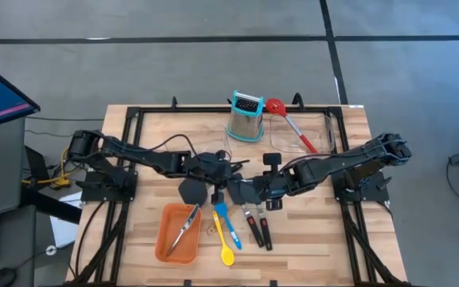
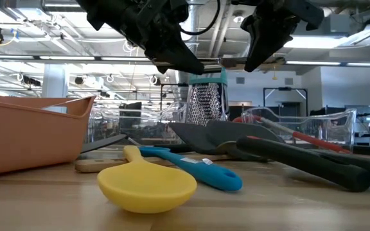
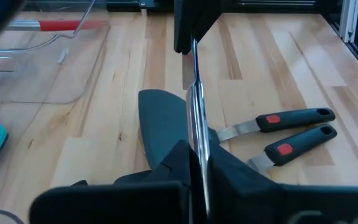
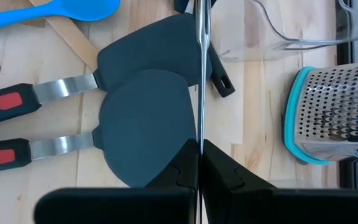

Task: Pick & Place Kitchen Items
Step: Put the silver table knife into the orange bin

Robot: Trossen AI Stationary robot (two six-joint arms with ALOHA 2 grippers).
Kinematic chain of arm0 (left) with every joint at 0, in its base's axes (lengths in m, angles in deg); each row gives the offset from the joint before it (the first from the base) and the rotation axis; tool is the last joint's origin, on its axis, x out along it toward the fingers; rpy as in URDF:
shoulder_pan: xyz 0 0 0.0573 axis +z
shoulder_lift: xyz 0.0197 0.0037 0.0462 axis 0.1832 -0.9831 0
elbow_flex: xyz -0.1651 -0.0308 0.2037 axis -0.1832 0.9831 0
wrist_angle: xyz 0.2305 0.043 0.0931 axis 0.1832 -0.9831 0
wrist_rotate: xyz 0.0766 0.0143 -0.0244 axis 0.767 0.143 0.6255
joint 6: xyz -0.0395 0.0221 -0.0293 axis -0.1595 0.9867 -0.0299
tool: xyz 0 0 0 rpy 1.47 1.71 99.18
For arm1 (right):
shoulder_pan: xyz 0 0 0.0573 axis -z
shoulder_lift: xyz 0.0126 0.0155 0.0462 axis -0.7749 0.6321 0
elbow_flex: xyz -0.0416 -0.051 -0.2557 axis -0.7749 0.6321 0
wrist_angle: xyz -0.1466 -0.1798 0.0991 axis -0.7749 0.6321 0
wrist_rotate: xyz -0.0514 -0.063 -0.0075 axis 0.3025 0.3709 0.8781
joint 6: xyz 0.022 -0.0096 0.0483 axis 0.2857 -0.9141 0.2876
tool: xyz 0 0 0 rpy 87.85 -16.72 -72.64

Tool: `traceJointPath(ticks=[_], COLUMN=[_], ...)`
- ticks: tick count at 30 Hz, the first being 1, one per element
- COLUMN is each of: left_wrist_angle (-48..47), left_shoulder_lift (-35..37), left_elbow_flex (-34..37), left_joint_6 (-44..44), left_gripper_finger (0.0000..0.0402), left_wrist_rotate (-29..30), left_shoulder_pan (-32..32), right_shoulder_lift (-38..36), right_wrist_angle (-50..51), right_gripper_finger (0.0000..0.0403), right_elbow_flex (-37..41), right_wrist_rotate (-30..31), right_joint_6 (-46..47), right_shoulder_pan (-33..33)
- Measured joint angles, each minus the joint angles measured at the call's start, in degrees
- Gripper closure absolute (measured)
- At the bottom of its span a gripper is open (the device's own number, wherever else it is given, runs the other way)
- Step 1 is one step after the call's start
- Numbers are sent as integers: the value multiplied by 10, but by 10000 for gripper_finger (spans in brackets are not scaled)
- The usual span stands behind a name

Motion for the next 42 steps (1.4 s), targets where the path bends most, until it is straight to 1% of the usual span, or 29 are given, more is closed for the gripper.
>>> traceJointPath(ticks=[8, 11, 13, 17, 21, 26, 29, 32, 35, 38, 40, 42], left_wrist_angle=[1, 3, 4, 7, 7, 7, 7, 7, 6, 6, 0, 2], left_shoulder_lift=[0, 0, 0, 0, 0, 0, 0, 1, 17, 64, 111, 165], left_elbow_flex=[0, 0, 0, 0, 0, 0, 0, 0, 5, 30, 60, 92], left_joint_6=[0, 0, 0, 0, 2, 15, 15, 16, 28, 30, 29, 22], left_gripper_finger=[398, 399, 400, 401, 401, 401, 401, 401, 401, 401, 401, 401], left_wrist_rotate=[0, 0, 0, 0, 1, 12, 16, 17, 24, 44, 59, 68], left_shoulder_pan=[0, 0, 0, 1, 1, 1, 4, 5, 5, 5, 5, 4], right_shoulder_lift=[0, 0, 0, -1, -6, -6, -6, -6, -6, -6, -6, -6], right_wrist_angle=[0, 0, 0, 1, 20, 145, 217, 277, 287, 287, 281, 270], right_gripper_finger=[402, 391, 378, 334, 271, 189, 164, 160, 168, 185, 199, 214], right_elbow_flex=[0, 0, 0, 0, -12, -82, -131, -167, -175, -174, -166, -154], right_wrist_rotate=[-3, -4, -5, -6, -9, -12, -15, -15, -2, 0, 7, 30], right_joint_6=[6, 4, 1, 5, 24, 82, 143, 183, 191, 192, 193, 204], right_shoulder_pan=[0, 0, -1, -5, -7, -10, -14, -25, -46, -70, -86, -99])
